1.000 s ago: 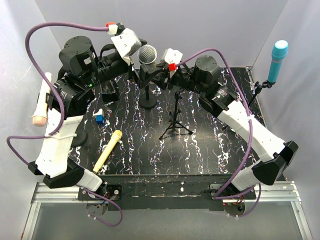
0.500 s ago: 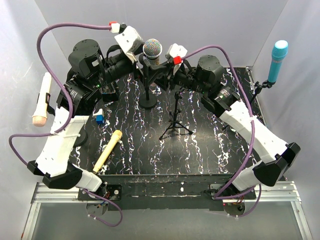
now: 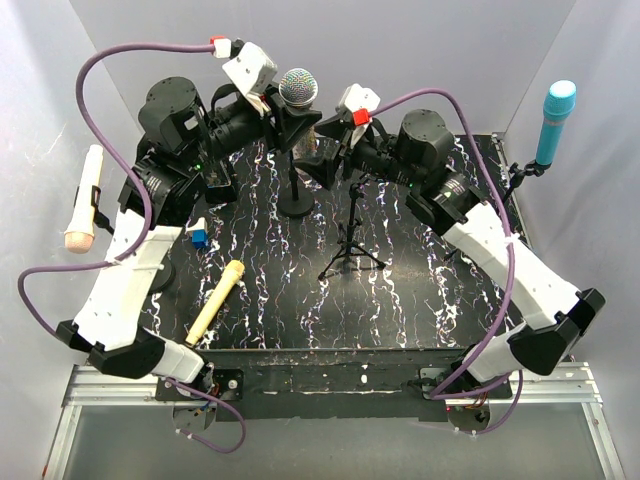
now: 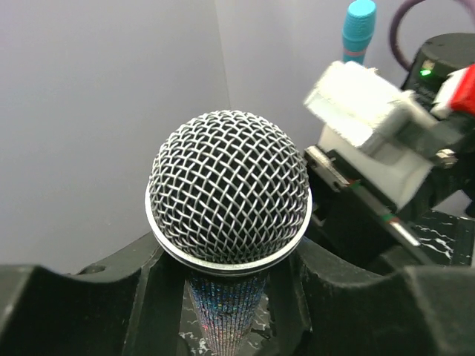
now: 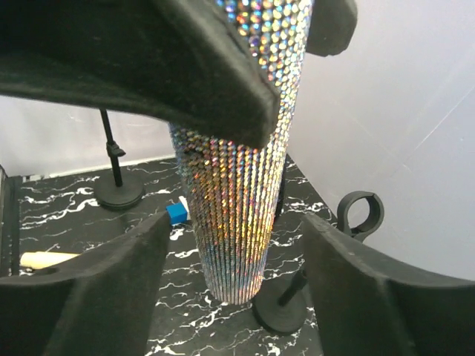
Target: Remove the microphone from the stand
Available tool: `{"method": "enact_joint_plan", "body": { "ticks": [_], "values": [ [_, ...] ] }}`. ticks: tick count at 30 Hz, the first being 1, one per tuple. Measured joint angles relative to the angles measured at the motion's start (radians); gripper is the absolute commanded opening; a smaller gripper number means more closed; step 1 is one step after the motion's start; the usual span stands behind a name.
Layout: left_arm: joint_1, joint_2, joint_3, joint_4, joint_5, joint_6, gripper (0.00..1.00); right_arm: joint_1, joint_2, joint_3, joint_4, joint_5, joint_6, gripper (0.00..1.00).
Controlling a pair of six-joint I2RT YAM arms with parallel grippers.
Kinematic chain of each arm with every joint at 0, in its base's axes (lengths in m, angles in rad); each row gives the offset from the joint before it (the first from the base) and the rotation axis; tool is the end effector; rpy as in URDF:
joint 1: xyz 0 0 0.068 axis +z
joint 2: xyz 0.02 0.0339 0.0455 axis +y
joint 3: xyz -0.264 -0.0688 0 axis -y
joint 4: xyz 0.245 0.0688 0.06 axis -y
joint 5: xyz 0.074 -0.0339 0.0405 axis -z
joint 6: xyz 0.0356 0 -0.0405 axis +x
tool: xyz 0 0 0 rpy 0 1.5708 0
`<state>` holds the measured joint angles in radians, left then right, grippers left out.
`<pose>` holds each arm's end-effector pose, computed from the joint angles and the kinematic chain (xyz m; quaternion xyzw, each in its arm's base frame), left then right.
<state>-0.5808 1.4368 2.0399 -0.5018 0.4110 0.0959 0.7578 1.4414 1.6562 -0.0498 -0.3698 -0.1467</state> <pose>0.2084 -0.1538 0.5743 0.3607 0.5688 -0.3072 0.6723 0.2223 0.2281 0.5037 -0.4038 0.5102 0.3389 0.6795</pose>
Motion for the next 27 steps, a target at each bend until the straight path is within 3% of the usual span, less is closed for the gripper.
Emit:
{"method": "enact_joint_plan", "body": {
  "ticks": [7,15,22,27],
  "values": [
    [0.01,-0.017,-0.023,-0.052,-0.058,0.115,0.0,0.0,-0.108,-0.043,-0.082,0.019,-0.014,0.85],
    [0.01,-0.169,-0.121,-0.445,-0.174,0.445,0.0,-0.007,-0.385,-0.195,-0.212,0.103,-0.106,0.84],
    [0.011,-0.256,-0.391,-0.718,-0.336,0.431,0.0,-0.058,-0.406,-0.216,-0.253,0.136,-0.133,0.84],
    [0.011,-0.163,-0.658,-0.764,-0.349,0.325,0.0,-0.074,-0.372,-0.216,-0.256,0.138,-0.134,0.83]
  ]
}}
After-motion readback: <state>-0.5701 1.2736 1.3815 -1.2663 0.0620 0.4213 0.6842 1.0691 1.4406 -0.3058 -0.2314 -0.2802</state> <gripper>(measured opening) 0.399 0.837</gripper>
